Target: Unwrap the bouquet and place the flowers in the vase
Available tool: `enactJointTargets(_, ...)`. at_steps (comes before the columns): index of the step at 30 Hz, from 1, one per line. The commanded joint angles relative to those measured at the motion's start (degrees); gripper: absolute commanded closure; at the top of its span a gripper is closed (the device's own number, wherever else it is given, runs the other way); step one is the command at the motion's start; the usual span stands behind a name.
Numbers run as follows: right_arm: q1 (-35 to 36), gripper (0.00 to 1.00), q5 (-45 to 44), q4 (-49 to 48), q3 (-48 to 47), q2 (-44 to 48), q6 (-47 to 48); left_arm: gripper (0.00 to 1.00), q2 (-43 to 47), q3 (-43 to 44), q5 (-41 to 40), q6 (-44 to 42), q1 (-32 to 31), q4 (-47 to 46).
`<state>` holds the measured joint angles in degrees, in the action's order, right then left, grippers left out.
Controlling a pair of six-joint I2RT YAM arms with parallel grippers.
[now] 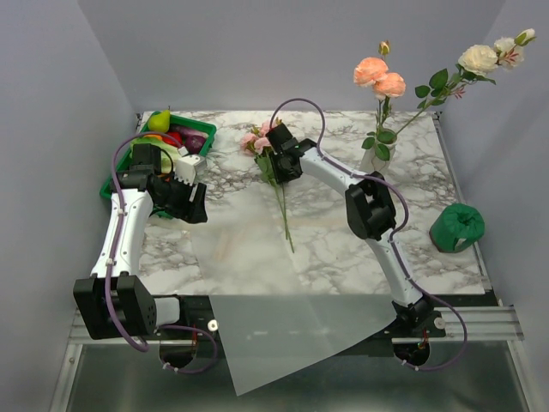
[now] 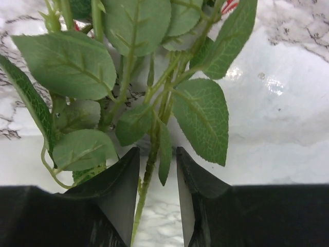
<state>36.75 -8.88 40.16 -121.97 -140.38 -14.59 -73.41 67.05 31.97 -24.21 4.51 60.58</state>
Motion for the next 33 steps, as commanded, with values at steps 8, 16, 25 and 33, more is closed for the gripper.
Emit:
enactJointTargets(8,0.34,0.82,-0.35,1.94,2.26,0.36,-1.41,0.28,0.19,2.65,1.26,-0.58,0.58,2.26)
enactJointTargets(16,0.42,0.99,-5.16,-0.69,3.85,9.23,-0.8,0.28,2.12,3.18,1.43,0.03,0.58,3.23)
enactJointTargets(25,0.42,0.99,-8.26,-7.7,4.37,25.04,4.03,0.28,3.44,2.12,2.14,0.3,0.58,3.23)
enactJointTargets(33,0.43,0.99,-2.72,-21.77,16.04,47.98,11.86,0.28,3.18,1.77,2.66,0.91,0.59,2.71)
